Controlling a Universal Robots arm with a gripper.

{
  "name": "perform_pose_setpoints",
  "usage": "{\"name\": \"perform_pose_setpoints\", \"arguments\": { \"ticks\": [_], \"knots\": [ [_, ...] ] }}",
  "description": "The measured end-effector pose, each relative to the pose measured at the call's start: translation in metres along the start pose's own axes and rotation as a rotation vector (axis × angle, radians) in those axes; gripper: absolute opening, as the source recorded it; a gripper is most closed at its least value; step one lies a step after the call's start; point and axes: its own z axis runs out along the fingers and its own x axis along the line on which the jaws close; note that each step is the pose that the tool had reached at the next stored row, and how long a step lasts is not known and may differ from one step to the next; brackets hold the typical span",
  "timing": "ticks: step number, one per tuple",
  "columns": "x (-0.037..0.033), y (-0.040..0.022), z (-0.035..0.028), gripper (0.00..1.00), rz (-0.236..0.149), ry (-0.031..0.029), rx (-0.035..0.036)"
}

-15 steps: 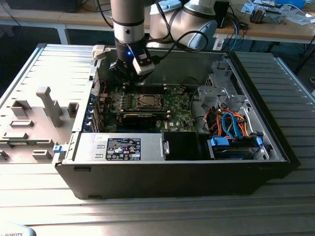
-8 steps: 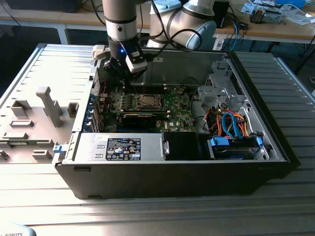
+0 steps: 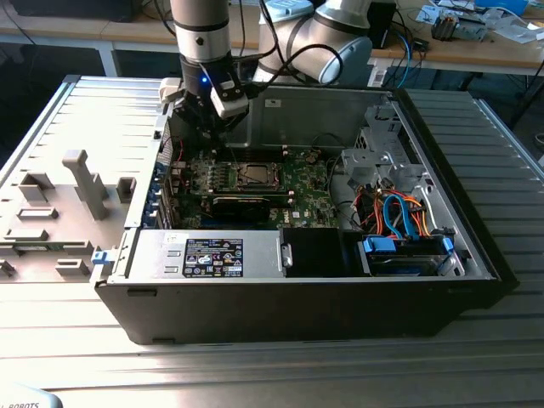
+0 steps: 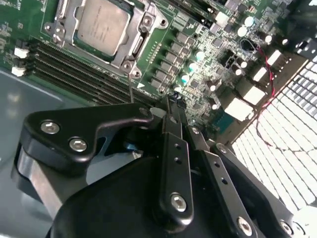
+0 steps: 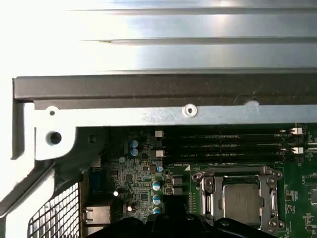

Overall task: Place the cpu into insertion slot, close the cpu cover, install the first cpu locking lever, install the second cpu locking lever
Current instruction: 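Install the first cpu locking lever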

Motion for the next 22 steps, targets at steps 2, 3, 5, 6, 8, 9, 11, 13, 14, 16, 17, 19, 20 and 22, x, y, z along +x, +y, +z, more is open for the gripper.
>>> {"name": "perform_pose_setpoints", "arguments": {
  "ticks": [2,3,5,6,8,9,11,13,14,16,17,19,20,22],
  "knots": [
    [0.0001,0.0042,-0.0009,0.11,0.0,0.0001,0.0],
    [0.0002,0.0063,-0.001,0.11,0.0,0.0002,0.0001],
    [0.0003,0.01,-0.0009,0.11,0.0,0.0002,-0.0002],
    [0.0,0.012,-0.0008,0.11,0.0,0.0001,-0.0004],
    [-0.0025,0.0129,-0.0007,0.11,0.0,0.0006,-0.0002],
    [-0.0044,0.0131,-0.0006,0.11,0.0,0.0013,-0.0002],
    [-0.0102,0.0133,-0.0006,0.11,0.0,0.0045,-0.0001],
    [-0.0162,0.0135,-0.0005,0.11,0.0,0.0087,0.0],
    [-0.0183,0.0136,-0.0004,0.11,0.0,0.0104,0.0],
    [-0.0213,0.0136,-0.0003,0.11,0.0,0.0134,0.0001],
    [-0.0231,0.0137,-0.0002,0.11,0.0,0.0152,0.0001],
    [-0.026,0.0137,-0.0001,0.11,0.0,0.0183,0.0001],
    [-0.0269,0.0138,-0.0001,0.11,0.0,0.0194,0.0002],
    [-0.0276,0.0137,-0.0001,0.11,0.0,0.0204,0.0003]
  ]
}}
